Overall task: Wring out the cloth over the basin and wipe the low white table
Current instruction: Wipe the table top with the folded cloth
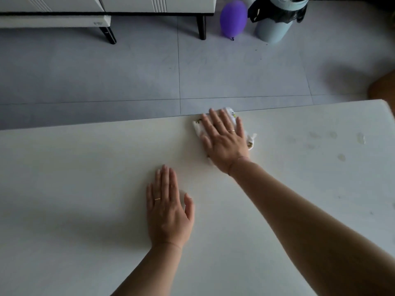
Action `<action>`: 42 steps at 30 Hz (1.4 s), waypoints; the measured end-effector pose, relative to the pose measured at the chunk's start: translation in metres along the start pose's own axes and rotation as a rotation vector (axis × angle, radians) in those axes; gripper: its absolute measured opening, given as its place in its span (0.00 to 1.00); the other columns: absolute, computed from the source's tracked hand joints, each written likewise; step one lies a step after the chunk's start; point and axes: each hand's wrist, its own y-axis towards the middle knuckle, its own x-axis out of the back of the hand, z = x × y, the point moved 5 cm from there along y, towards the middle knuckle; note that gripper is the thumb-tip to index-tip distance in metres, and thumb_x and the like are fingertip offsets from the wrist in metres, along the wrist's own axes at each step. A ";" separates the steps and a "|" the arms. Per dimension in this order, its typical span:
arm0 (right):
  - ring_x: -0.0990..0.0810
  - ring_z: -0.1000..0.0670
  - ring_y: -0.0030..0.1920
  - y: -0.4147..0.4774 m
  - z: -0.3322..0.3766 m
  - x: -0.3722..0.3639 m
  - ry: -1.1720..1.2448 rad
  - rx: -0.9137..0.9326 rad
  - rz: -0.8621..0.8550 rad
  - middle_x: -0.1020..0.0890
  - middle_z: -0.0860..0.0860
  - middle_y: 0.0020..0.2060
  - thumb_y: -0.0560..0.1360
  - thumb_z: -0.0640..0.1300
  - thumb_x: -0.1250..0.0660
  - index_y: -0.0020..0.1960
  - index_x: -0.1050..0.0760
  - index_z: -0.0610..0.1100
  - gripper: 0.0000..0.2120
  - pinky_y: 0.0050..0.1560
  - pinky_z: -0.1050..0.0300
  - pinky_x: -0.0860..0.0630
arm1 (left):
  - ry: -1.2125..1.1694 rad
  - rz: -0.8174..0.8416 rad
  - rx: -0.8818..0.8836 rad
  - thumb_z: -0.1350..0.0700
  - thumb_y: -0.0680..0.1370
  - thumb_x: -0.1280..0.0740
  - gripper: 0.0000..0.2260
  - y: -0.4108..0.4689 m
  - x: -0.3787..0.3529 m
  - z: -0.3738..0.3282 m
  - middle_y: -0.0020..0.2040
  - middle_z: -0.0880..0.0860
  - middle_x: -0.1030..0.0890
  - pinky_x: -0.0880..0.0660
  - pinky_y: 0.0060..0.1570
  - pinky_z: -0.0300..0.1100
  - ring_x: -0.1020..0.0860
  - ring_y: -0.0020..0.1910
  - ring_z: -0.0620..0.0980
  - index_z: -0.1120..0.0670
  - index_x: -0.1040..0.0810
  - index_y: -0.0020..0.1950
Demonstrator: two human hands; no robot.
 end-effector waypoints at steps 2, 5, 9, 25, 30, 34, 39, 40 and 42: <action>0.56 0.51 0.76 -0.009 -0.058 0.008 0.000 -0.160 -0.009 0.50 0.54 0.77 0.80 0.56 0.54 0.76 0.52 0.54 0.26 0.73 0.45 0.62 | 0.008 -0.003 -0.001 0.49 0.75 0.46 0.29 0.000 -0.002 0.002 0.76 0.58 0.38 0.45 0.72 0.53 0.39 0.74 0.56 0.61 0.37 0.74; 0.58 0.53 0.76 -0.018 -0.123 0.017 0.003 -0.364 0.004 0.53 0.55 0.77 0.80 0.57 0.56 0.76 0.55 0.55 0.26 0.74 0.44 0.61 | 0.009 -0.006 -0.001 0.49 0.75 0.47 0.29 0.000 -0.003 0.002 0.76 0.58 0.38 0.44 0.72 0.53 0.39 0.75 0.56 0.61 0.38 0.74; 0.59 0.50 0.76 -0.012 -0.125 0.014 0.047 -0.614 -0.010 0.55 0.54 0.77 0.80 0.56 0.57 0.77 0.56 0.54 0.26 0.73 0.40 0.63 | 0.016 -0.022 -0.002 0.49 0.75 0.47 0.29 0.001 -0.003 0.000 0.76 0.58 0.38 0.44 0.72 0.53 0.39 0.74 0.56 0.61 0.37 0.74; 0.57 0.52 0.76 -0.075 -0.192 0.019 0.024 -0.551 -0.016 0.53 0.54 0.77 0.80 0.56 0.56 0.77 0.55 0.55 0.26 0.74 0.43 0.61 | 0.048 -0.078 -0.011 0.49 0.75 0.48 0.29 0.000 -0.005 0.000 0.75 0.59 0.38 0.43 0.71 0.55 0.39 0.75 0.58 0.62 0.37 0.74; 0.58 0.47 0.76 -0.082 -0.120 0.004 0.099 -0.594 -0.053 0.53 0.51 0.77 0.80 0.55 0.56 0.77 0.54 0.53 0.26 0.72 0.40 0.65 | 0.039 -0.091 -0.011 0.49 0.75 0.48 0.29 0.000 -0.007 0.001 0.76 0.58 0.39 0.44 0.71 0.55 0.40 0.75 0.57 0.61 0.38 0.74; 0.56 0.49 0.77 -0.126 -0.067 -0.004 0.028 -0.147 0.015 0.50 0.53 0.77 0.80 0.56 0.54 0.77 0.52 0.54 0.26 0.72 0.45 0.65 | 0.034 -0.077 -0.008 0.49 0.75 0.50 0.30 -0.001 -0.007 0.002 0.76 0.58 0.39 0.44 0.71 0.55 0.41 0.75 0.57 0.60 0.39 0.75; 0.56 0.52 0.76 -0.174 -0.172 0.012 -0.017 -0.402 -0.002 0.51 0.53 0.77 0.79 0.57 0.57 0.77 0.53 0.55 0.27 0.74 0.45 0.60 | 0.079 -0.083 0.083 0.48 0.76 0.50 0.29 -0.007 0.000 -0.003 0.77 0.59 0.41 0.54 0.74 0.57 0.44 0.76 0.57 0.61 0.39 0.75; 0.57 0.52 0.76 -0.178 -0.184 0.012 -0.017 -0.465 0.015 0.52 0.54 0.77 0.80 0.57 0.58 0.77 0.54 0.55 0.26 0.74 0.44 0.60 | 0.070 -0.097 0.131 0.49 0.76 0.48 0.29 -0.013 0.002 -0.008 0.77 0.59 0.41 0.55 0.74 0.58 0.45 0.76 0.57 0.61 0.39 0.75; 0.58 0.51 0.76 -0.178 -0.183 0.009 0.013 -0.573 0.012 0.54 0.53 0.77 0.80 0.56 0.56 0.77 0.56 0.54 0.26 0.74 0.43 0.62 | 0.057 -0.101 0.125 0.49 0.77 0.46 0.29 -0.042 0.001 -0.029 0.77 0.59 0.42 0.54 0.74 0.57 0.45 0.76 0.57 0.61 0.40 0.75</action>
